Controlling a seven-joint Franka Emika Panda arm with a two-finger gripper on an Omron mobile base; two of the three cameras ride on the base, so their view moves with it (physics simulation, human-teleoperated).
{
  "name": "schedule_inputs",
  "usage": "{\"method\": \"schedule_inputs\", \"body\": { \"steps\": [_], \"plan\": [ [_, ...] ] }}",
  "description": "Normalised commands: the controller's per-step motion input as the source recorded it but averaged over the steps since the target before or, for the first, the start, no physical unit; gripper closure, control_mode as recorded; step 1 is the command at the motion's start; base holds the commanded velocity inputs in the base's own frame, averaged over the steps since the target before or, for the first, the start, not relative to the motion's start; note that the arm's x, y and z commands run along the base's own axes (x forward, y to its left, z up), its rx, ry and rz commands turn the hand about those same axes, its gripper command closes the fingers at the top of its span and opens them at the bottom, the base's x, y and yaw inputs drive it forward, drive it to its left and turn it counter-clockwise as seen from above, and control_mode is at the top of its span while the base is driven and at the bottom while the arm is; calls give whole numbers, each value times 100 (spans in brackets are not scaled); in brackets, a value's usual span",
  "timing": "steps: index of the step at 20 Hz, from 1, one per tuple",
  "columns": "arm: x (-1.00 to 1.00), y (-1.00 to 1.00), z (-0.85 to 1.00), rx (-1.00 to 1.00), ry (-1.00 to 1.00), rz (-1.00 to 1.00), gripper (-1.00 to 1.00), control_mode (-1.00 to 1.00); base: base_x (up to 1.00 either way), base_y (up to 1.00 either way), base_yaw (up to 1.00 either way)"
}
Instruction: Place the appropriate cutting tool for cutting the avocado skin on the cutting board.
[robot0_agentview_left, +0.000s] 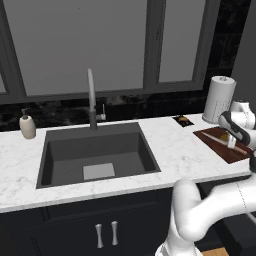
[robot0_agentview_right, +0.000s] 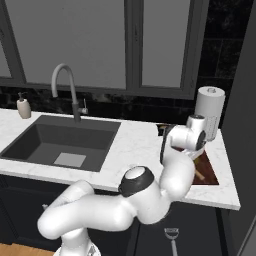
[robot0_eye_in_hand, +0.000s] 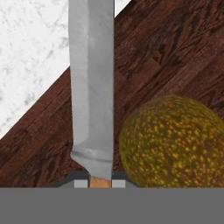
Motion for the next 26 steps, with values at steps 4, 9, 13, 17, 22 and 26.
{"method": "schedule_inputs", "body": {
  "steps": [4, 9, 13, 17, 22, 26],
  "plan": [
    [-1, 0, -61, 0, 0, 0, -100, -100, 0, 0, 0],
    [-26, 0, -34, 0, -5, 0, -100, -100, 0, 0, 0],
    [-67, 11, 0, 0, -14, 0, -100, -100, 0, 0, 0],
    [-86, 27, 7, 0, -24, 2, -100, -100, 0, 0, 0],
    [-82, 46, 25, 0, -24, 7, -100, -100, 0, 0, 0],
    [-81, 55, 27, 0, -24, 9, -100, -100, 0, 0, 0]
  ]
}}
